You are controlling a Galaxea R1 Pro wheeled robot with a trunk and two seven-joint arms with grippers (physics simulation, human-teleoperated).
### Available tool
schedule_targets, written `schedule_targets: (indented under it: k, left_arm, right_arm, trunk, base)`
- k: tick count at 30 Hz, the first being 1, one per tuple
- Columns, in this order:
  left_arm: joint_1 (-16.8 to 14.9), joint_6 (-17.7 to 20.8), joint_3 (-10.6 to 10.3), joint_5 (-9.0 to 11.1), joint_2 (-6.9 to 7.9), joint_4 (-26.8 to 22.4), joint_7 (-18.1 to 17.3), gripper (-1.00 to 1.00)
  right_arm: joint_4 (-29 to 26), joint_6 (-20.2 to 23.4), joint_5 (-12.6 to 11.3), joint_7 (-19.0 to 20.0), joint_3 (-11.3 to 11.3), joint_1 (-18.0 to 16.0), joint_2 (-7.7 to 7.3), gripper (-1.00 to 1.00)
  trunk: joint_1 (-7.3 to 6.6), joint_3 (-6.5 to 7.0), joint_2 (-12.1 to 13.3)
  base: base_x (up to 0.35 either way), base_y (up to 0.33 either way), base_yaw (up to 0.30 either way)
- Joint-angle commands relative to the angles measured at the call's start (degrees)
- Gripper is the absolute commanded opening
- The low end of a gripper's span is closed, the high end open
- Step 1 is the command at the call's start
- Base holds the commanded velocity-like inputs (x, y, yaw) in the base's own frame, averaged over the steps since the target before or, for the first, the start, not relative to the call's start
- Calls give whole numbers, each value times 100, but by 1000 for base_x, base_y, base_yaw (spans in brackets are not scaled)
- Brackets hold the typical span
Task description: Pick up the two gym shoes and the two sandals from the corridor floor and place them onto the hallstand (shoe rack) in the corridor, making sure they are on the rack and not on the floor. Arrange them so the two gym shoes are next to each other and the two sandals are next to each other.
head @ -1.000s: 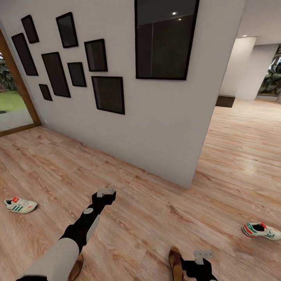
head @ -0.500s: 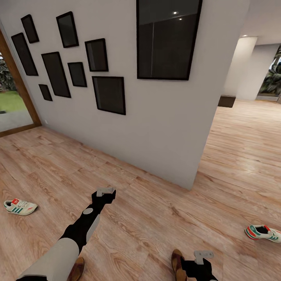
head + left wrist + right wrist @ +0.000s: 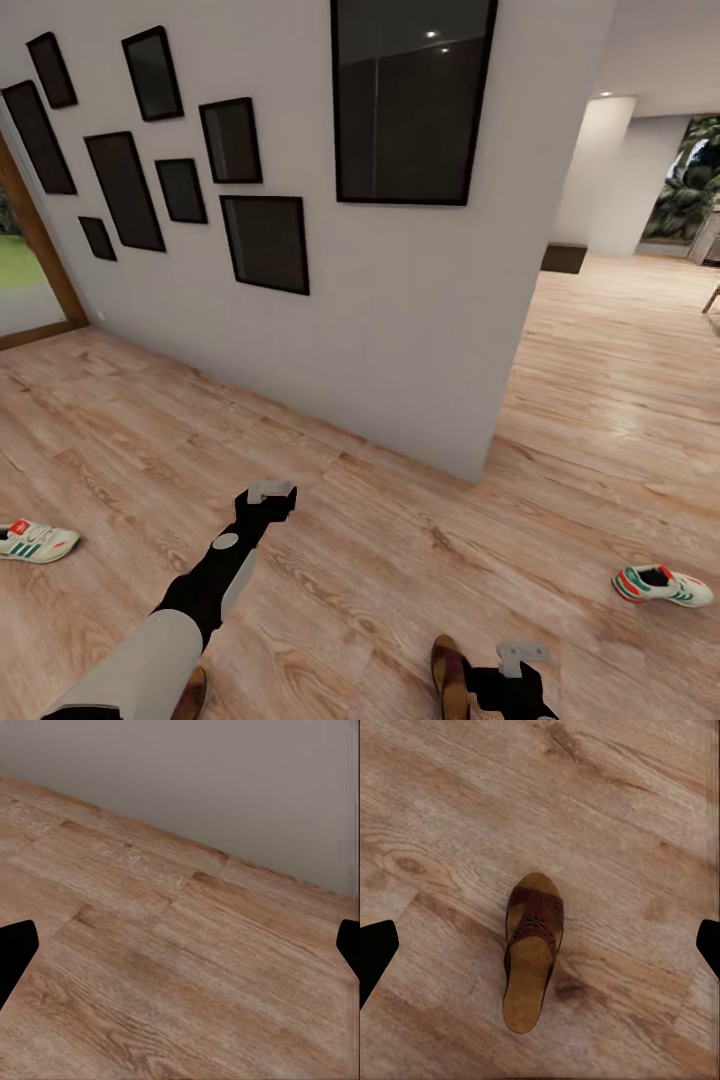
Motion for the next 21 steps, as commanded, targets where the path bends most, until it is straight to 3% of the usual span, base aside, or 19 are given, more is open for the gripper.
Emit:
schedule_targets:
  k: [1, 9, 21]
  left_arm:
    - [-3, -18, -3, 3, 0, 5, -4, 100]
    - [-3, -17, -3, 9, 0, 6, -3, 100]
    - [-3, -19, -2, 6, 0, 6, -7, 100]
  right_arm:
    - [-11, 34, -2, -10, 0, -1, 0, 100]
    - [-11, 33, -3, -10, 0, 0, 0, 100]
    - [-11, 33, -2, -10, 3, -2, 0, 100]
  trunk:
    - [-1, -5, -2]
    - [-1, -5, -2]
    - [-1, -5, -2]
  base:
    - [0, 0, -268]
    - [0, 0, -266]
    - [0, 82, -34]
